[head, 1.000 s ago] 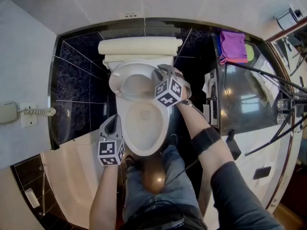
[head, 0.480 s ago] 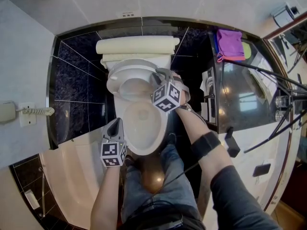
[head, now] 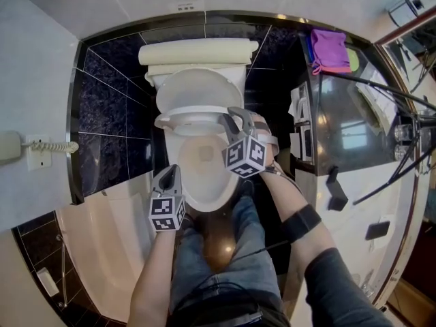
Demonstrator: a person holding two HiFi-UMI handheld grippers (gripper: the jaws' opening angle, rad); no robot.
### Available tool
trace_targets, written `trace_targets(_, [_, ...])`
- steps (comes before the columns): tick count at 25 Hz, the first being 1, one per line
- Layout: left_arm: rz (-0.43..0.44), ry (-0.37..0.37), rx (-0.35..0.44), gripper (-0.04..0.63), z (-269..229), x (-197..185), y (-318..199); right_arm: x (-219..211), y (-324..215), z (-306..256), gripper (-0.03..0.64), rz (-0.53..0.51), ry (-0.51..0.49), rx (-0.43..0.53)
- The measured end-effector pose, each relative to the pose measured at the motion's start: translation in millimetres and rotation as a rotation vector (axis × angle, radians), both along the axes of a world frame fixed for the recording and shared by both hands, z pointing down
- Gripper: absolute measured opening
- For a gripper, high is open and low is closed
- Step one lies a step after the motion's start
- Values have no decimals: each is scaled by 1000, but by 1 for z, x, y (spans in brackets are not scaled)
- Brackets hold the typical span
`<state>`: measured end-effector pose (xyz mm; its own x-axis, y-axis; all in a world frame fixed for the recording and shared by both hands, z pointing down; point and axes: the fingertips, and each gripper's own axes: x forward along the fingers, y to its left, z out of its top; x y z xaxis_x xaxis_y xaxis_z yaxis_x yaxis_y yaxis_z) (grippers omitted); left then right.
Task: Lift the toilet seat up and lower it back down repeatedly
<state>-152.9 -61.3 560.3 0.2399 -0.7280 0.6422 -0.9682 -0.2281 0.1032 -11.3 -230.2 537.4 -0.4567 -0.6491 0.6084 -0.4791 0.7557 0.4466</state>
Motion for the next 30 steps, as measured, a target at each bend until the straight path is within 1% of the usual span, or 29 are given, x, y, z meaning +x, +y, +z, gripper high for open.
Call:
trace_targets(6, [6, 22, -8, 0, 17, 2, 18, 3, 48, 4, 87, -27, 51, 55])
trace_targets(11, [18, 30, 7, 0, 21, 4, 28, 7, 95, 13, 87, -63, 105, 79])
trace_targets(20, [52, 49, -5, 0, 38, 17, 53, 12, 185, 47, 83, -125, 201, 76])
trace_targets(24, [46, 70, -27, 0, 48, 24, 66, 14, 212, 63, 87, -147, 230, 68])
trace_targets(28, [61, 54, -41, 0, 65, 24, 87, 16, 232, 75, 94, -158, 246, 57])
trace_targets(30, [72, 62, -53, 0, 71, 26, 96, 18, 241, 81, 97, -161, 254, 53])
